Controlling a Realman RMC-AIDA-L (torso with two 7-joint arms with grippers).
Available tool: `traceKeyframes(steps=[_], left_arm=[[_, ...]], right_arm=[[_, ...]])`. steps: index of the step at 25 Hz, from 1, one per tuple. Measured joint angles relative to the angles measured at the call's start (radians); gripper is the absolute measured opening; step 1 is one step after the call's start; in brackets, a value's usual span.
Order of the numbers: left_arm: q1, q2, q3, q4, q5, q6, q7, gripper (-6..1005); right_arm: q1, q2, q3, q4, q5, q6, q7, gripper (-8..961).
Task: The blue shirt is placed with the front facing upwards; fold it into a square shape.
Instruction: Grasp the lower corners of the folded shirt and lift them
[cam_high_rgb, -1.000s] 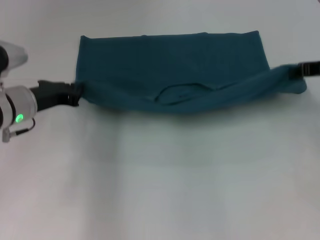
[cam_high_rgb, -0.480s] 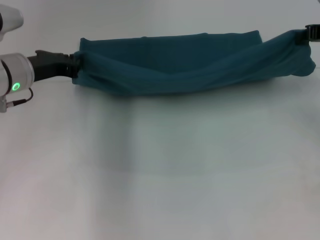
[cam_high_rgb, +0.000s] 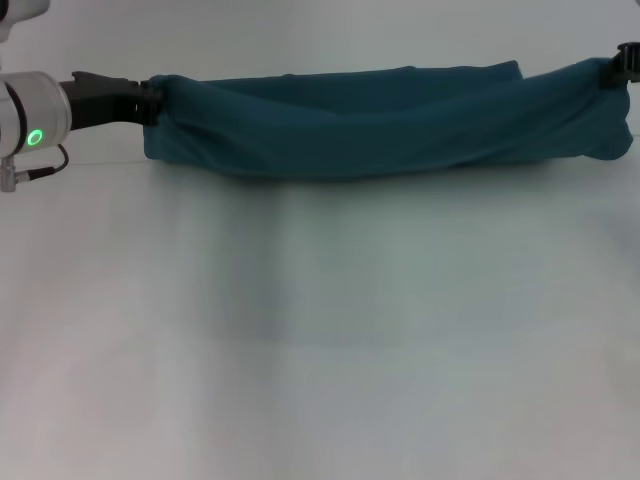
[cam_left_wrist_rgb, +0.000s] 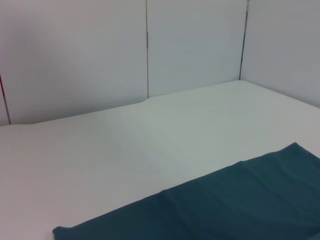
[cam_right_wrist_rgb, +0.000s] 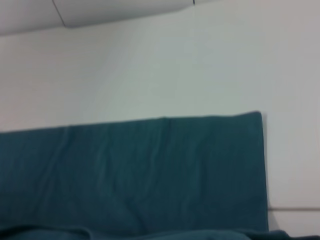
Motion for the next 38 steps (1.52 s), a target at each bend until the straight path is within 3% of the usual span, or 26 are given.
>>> traceKeyframes(steps=[8,14,21,24,27,30,33,38], left_arm=[[0.007,0.005,-0.016,0.012,0.001,0.014,-0.037,59],[0.008,0.006,-0.023,0.010,0.002,0.033,-0.043,59],[0.002,0.011,-0.031,0.026,0.046,0.044,-0.075,60],[0.016,0.006,-0.028,0.037,0.053,0.050,-0.076,59],[0.070,-0.020,-0.016,0.072,0.053,0.068,-0.052,58],[0.159,-0.067,-0.010,0.152,0.052,0.112,-0.011,58],[0.249,-0.096,0.006,0.228,0.034,0.168,0.015,59],[0.362,-0.100,0.035,0.243,-0.054,0.273,0.060,59]], right_arm=[[-0.022,0.023,0.014,-0.056,0.008,-0.025,-0.016,53],[-0.021,0.016,0.002,0.008,0.000,0.001,-0.012,53],[-0.020,0.011,0.014,-0.041,0.027,0.001,-0.005,54],[-0.029,0.022,0.008,-0.048,0.032,-0.013,-0.016,54],[-0.065,0.061,0.007,-0.049,0.031,-0.020,-0.056,54],[-0.110,0.096,0.013,-0.051,0.035,-0.019,-0.086,54],[-0.154,0.110,0.014,-0.052,0.065,-0.025,-0.098,54],[-0.229,0.111,0.015,-0.053,0.177,-0.052,-0.134,54]])
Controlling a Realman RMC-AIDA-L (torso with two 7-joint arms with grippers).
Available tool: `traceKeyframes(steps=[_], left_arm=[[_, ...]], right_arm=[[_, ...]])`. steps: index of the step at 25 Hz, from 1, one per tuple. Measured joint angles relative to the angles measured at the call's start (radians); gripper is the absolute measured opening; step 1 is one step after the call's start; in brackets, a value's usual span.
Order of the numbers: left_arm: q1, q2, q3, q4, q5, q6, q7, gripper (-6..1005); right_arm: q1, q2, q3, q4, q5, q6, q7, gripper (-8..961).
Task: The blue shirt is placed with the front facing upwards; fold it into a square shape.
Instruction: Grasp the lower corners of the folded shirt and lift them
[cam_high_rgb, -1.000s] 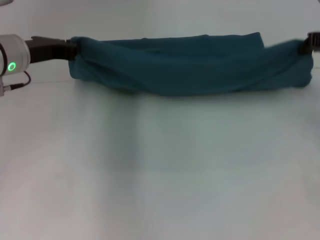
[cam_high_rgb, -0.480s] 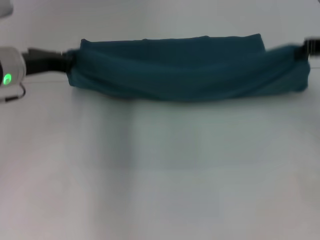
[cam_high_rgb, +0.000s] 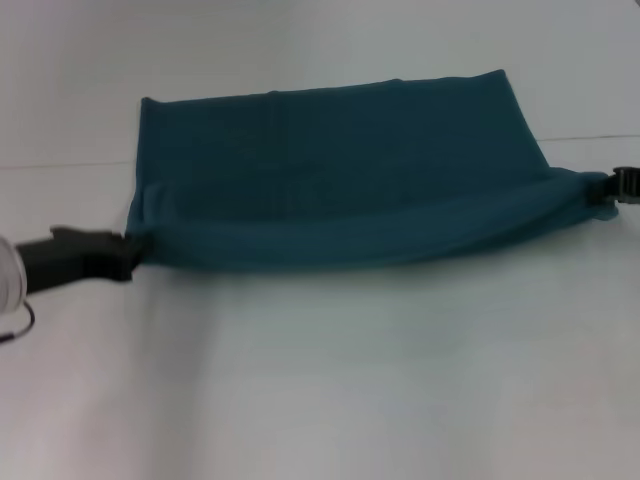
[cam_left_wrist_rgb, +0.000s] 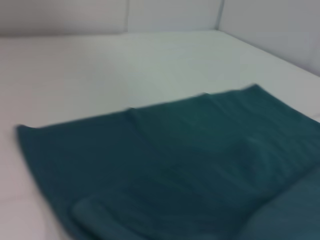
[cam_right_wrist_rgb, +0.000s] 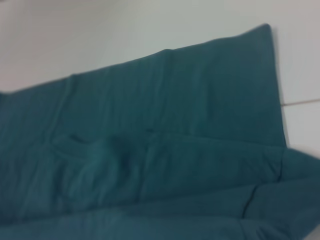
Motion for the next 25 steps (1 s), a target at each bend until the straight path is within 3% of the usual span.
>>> traceKeyframes(steps=[7,13,21,25], left_arm=[[0.066,-0.003,-0.021,-0.020,-0.032,0.106,0.044,58],[0.083,0.000,-0.109,-0.027,-0.030,0.239,0.067,60],[0.123,0.000,-0.186,-0.030,-0.022,0.438,0.093,59],[0.151,-0.001,-0.195,-0.036,-0.020,0.466,0.093,60]], right_arm=[[-0.071,0.009,0.001,0.012,0.057,-0.024,-0.037,54],[-0.133,0.027,0.016,0.013,0.096,-0.091,-0.080,54],[-0.208,0.025,0.139,0.015,0.106,-0.237,-0.158,54],[-0.253,0.026,0.199,0.013,0.106,-0.310,-0.184,54]])
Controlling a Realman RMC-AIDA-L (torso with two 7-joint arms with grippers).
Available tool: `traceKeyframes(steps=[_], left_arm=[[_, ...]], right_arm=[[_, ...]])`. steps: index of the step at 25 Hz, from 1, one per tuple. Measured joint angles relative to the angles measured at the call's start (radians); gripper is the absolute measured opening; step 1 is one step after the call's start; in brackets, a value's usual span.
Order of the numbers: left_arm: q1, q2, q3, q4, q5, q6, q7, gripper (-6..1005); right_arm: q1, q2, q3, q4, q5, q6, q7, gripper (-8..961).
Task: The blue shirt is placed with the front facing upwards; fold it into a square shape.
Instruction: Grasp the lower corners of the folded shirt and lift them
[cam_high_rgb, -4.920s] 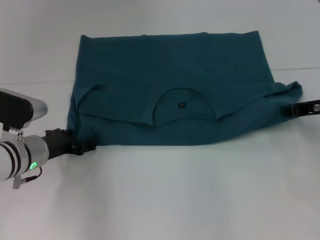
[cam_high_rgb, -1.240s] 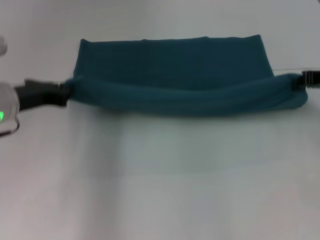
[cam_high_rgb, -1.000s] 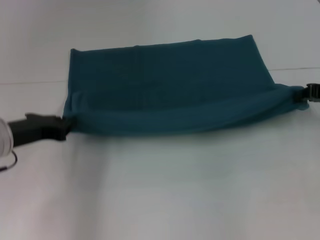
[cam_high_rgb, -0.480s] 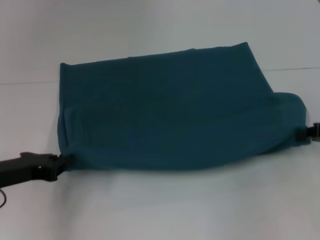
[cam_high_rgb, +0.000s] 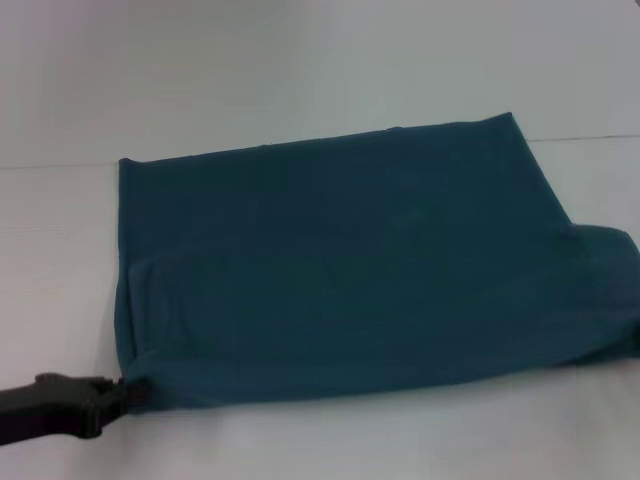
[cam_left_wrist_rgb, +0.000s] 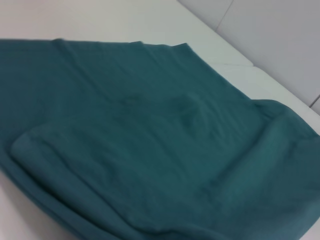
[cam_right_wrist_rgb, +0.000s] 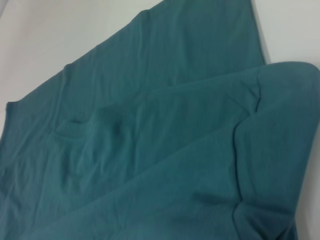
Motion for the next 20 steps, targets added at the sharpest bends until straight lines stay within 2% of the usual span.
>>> traceKeyframes(steps=[11,20], left_arm=[[0.040,0.002,-0.081,-0.021,0.033,0.099,0.015,59],[0.089,-0.001,-0.132,-0.024,0.050,0.186,0.050,58]], right_arm=[[-0.134,0.024,0.049,0.020,-0.006,-0.101,-0.063,54],[-0.195,0.023,0.079,0.088,-0.008,-0.120,-0.105,54]])
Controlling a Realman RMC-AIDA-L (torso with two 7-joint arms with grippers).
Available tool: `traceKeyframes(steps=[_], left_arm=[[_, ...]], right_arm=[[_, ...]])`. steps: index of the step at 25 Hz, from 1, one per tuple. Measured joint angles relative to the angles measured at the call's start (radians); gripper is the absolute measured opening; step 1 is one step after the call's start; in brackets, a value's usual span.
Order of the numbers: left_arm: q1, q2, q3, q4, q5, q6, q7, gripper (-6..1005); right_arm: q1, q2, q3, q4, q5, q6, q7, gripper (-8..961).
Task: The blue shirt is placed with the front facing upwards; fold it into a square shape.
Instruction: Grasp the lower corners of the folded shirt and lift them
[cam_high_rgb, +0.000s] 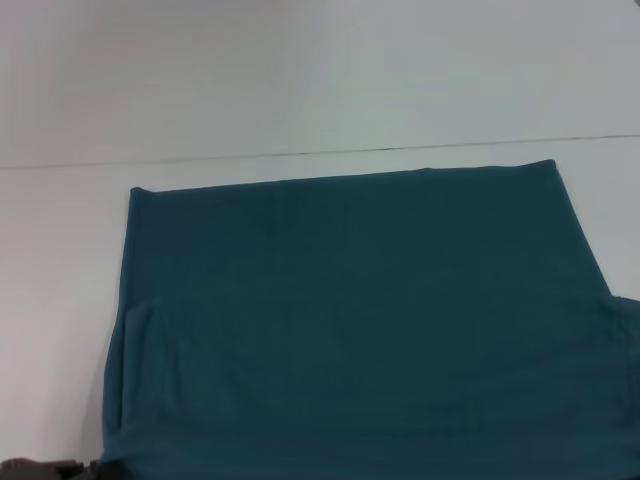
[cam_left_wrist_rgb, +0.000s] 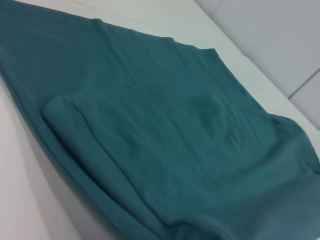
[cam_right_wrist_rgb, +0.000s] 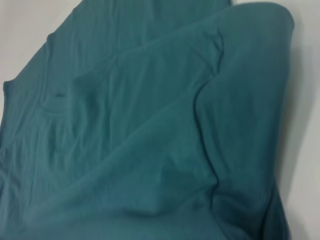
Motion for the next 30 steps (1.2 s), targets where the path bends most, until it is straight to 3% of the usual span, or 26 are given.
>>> traceKeyframes(steps=[15,30], left_arm=[[0.050,-0.001,-0.052,-0.010,0.026,0.078,0.018,59],[0.058,-0.001,-0.065,-0.010,0.053,0.134,0.021,60]], right_arm=[[-0.034,0.004,0.007,0.012,-0.002,-0.048,-0.018,53],[-0.089,0.007,0.037,0.021,-0.004,-0.100,-0.065,53]])
